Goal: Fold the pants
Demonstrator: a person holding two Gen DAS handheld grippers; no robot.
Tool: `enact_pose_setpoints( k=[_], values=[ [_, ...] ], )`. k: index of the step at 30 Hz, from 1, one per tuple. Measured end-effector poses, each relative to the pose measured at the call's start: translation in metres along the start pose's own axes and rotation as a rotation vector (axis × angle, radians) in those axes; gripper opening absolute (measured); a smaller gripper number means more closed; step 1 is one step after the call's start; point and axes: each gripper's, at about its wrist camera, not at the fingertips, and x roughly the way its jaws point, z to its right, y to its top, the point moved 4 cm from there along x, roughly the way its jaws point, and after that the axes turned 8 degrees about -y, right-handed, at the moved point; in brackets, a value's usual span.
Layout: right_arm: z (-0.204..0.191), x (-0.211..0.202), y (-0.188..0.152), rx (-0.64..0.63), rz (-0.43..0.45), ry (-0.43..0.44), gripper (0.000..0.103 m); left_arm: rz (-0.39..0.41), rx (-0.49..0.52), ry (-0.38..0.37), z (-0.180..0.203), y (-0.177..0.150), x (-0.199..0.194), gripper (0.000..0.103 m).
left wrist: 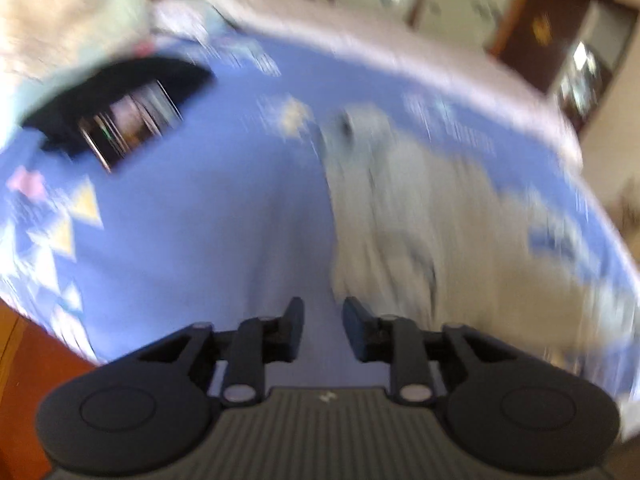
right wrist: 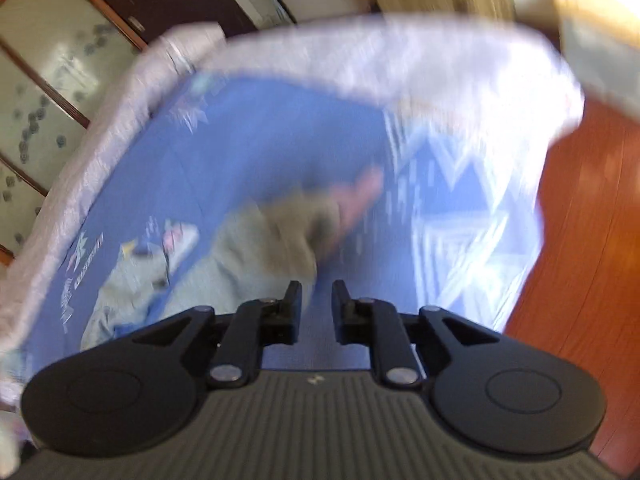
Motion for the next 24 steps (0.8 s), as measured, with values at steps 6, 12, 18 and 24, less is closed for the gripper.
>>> enact_pose_setpoints(
  k=[6,12,18,24],
  values=[
    [-0.079,0.016,0.03,-0.062,0.028,0.198,0.028,0.137,0.092,0.081,0.013,0.093,0.046,0.059],
    [-0.183,0.115,0.015,-0.258,-0.055,0.17,0.053,0.035,0.096,0.083,0.044,0.14,0.175,0.089],
    [-0.195,0.187,-0.017,-0.193,-0.26,0.141,0.058,-0.077,0.085,0.138,0.047,0.138,0.267,0.081],
    [-0.241,0.161,-0.012,-0.432,-0.145,0.156,0.005,-0.086,0.077,0.131,0.055,0.143,0.273,0.041]
  ],
)
